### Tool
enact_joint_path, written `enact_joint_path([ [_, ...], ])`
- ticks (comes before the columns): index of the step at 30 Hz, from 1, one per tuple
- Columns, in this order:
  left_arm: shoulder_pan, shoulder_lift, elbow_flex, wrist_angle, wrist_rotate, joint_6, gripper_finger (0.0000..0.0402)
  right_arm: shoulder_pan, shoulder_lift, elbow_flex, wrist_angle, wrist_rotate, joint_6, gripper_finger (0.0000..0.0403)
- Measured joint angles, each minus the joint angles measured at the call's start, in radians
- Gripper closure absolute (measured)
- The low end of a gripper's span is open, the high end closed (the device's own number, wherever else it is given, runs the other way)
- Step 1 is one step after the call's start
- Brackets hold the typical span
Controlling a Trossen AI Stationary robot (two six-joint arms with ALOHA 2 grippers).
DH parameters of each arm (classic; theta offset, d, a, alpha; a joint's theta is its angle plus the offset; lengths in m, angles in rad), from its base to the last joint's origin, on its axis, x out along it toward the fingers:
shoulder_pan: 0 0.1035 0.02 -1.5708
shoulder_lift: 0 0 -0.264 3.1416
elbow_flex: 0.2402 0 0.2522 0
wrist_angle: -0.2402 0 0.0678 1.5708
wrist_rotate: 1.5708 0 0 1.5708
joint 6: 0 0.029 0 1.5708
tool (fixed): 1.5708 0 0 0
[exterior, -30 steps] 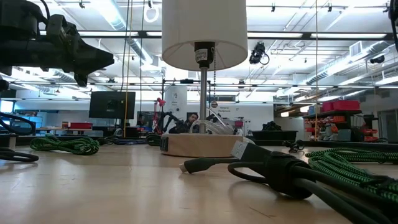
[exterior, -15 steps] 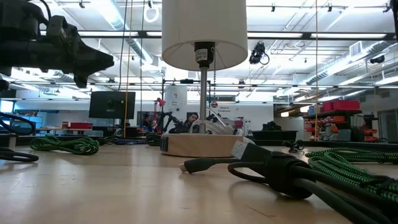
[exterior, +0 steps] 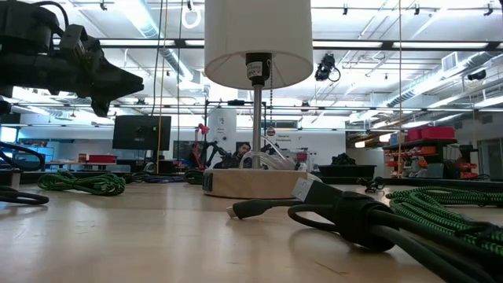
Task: Pick & Place USB Port
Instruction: Put the black and pink charger cable into the blue bin, then put the black and green charger cable into the blue bin
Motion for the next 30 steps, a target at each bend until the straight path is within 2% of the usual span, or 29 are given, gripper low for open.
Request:
enact_joint_path([
  [7,0.000,0.000,0.000,-0.005,0.009,-0.018,0.0319,0.000,0.020,0.000,0.003,-0.015,0.006,0.0378],
  [13,0.000,0.000,0.001,-0.007,0.016,-0.020,0.0319,0.000,0.028,0.000,-0.050,-0.064,0.052,0.0332],
  [22,0.000,0.000,0.001,-0.010,0.017,-0.019,0.0319,0.000,0.027,0.000,-0.078,-0.026,0.047,0.0266],
  [30,0.000,0.000,0.001,-0.011,0.018,-0.017,0.0319,-0.001,0.027,0.000,-0.109,-0.015,0.042,0.0236],
])
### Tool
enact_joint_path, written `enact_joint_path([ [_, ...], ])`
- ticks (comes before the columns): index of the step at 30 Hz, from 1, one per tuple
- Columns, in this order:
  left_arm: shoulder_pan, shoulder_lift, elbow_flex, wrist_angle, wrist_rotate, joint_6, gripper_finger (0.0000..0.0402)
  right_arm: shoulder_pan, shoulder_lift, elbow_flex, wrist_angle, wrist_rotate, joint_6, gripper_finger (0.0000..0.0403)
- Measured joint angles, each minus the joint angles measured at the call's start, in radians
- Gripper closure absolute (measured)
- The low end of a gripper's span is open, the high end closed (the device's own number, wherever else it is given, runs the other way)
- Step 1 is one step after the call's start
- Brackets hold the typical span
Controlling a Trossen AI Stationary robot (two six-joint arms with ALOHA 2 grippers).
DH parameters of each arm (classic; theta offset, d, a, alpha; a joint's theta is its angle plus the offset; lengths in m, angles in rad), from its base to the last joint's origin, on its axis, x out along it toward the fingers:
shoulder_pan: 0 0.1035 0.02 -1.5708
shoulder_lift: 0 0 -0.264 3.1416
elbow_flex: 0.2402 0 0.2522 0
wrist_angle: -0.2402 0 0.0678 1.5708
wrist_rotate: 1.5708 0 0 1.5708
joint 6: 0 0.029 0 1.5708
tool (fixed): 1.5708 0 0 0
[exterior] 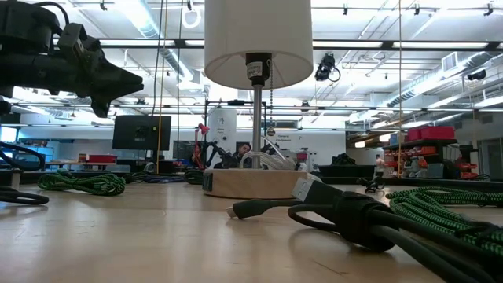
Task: Pick & Place USB Port
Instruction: Put the black and green charger cable into the blue bin
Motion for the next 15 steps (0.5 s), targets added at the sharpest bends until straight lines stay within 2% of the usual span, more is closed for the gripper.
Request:
enact_joint_path([
  [10,0.000,0.000,0.000,-0.001,0.000,0.000,0.0319,-0.022,0.000,0.000,-0.030,0.085,-0.058,0.0234],
  [15,0.000,0.000,0.000,-0.001,0.000,0.000,0.0319,-0.068,-0.001,0.000,-0.106,0.122,-0.114,0.0234],
])
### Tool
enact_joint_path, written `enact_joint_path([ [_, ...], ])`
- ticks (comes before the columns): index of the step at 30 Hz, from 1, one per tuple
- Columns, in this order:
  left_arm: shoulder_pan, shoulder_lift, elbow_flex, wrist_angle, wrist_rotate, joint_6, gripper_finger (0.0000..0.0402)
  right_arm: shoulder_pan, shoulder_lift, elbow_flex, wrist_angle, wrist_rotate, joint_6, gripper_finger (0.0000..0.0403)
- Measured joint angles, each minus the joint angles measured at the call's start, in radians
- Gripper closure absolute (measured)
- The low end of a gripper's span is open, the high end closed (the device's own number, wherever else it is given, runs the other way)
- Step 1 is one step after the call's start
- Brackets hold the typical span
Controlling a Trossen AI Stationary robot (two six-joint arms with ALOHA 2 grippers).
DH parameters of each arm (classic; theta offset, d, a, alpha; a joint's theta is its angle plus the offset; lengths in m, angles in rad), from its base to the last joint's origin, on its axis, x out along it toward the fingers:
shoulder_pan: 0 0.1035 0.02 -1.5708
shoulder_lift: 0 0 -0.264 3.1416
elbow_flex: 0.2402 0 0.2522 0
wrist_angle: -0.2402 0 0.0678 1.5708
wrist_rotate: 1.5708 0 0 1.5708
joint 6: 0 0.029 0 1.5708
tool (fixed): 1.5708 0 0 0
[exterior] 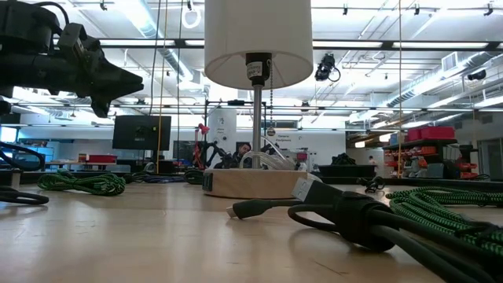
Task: Pick & Place USB Port
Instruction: Put the black and green charger cable into the blue bin
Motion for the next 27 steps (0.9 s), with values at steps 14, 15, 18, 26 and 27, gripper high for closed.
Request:
enact_joint_path([
  [14,0.000,0.000,0.000,0.002,0.000,0.000,0.0319,-0.327,0.023,0.000,-0.092,0.260,-0.536,0.0234],
  [15,0.000,0.000,0.000,0.002,0.000,0.000,0.0319,-0.355,0.033,0.000,-0.088,0.264,-0.580,0.0234],
  [18,0.000,0.000,0.000,0.002,0.000,0.000,0.0319,-0.433,0.080,0.000,-0.065,0.256,-0.706,0.0234],
  [26,0.000,0.000,0.000,0.002,0.000,0.004,0.0319,-0.577,0.229,-0.001,0.082,0.216,-1.053,0.0217],
  [27,0.000,0.000,0.000,0.002,0.000,0.004,0.0319,-0.589,0.248,-0.001,0.092,0.212,-1.086,0.0211],
])
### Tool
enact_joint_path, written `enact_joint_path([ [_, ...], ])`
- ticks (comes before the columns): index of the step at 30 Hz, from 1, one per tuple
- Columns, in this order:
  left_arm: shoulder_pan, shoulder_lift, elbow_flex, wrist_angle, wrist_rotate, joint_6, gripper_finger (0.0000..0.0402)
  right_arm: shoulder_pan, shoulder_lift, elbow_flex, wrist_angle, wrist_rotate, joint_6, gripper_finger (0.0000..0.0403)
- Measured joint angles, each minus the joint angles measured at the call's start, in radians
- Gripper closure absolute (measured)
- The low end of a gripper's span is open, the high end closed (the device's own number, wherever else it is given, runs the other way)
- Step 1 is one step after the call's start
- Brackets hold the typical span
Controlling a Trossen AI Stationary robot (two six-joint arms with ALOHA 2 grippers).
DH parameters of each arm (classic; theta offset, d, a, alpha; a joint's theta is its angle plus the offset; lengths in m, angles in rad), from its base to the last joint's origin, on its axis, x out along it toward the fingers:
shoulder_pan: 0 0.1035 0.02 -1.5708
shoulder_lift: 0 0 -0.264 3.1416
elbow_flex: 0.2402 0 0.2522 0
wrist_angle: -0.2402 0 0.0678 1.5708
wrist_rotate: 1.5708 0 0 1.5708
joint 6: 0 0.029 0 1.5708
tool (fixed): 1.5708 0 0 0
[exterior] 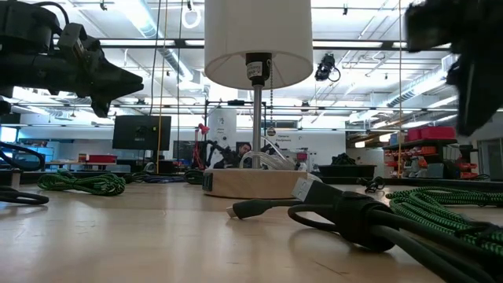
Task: Pick & Place USB Port
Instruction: Put the black and green charger cable into the blue bin
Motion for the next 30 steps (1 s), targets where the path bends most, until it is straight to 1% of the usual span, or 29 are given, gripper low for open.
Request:
enact_joint_path([
  [5,0.000,0.000,0.000,0.000,0.000,0.000,0.0319,-0.053,0.083,0.000,0.002,-0.010,-0.080,0.0184],
  [12,0.000,0.000,0.000,0.000,-0.002,0.000,0.0319,-0.095,0.183,0.000,0.012,-0.009,-0.171,0.0152],
  [16,0.000,0.000,0.000,0.000,-0.002,0.000,0.0319,-0.113,0.230,0.000,0.013,-0.035,-0.184,0.0146],
  [19,0.000,0.000,0.000,0.000,-0.003,0.000,0.0319,-0.123,0.255,0.004,0.013,-0.051,-0.186,0.0150],
  [21,0.000,0.000,0.000,0.000,-0.003,0.000,0.0319,-0.129,0.271,0.006,0.013,-0.067,-0.184,0.0165],
  [23,0.000,0.000,0.000,0.000,-0.003,0.000,0.0319,-0.133,0.280,0.006,0.016,-0.085,-0.188,0.0198],
  [25,0.000,0.000,0.000,0.000,-0.003,-0.001,0.0319,-0.133,0.283,0.006,0.018,-0.102,-0.204,0.0253],
  [28,0.000,0.000,0.000,0.000,-0.003,-0.001,0.0319,-0.132,0.283,0.006,0.029,-0.119,-0.222,0.0362],
  [29,0.000,0.000,0.000,0.000,-0.003,-0.001,0.0319,-0.132,0.283,0.006,0.029,-0.123,-0.225,0.0379],
  [30,0.000,0.000,0.000,0.000,-0.003,-0.001,0.0319,-0.132,0.284,0.006,0.029,-0.131,-0.225,0.0381],
])
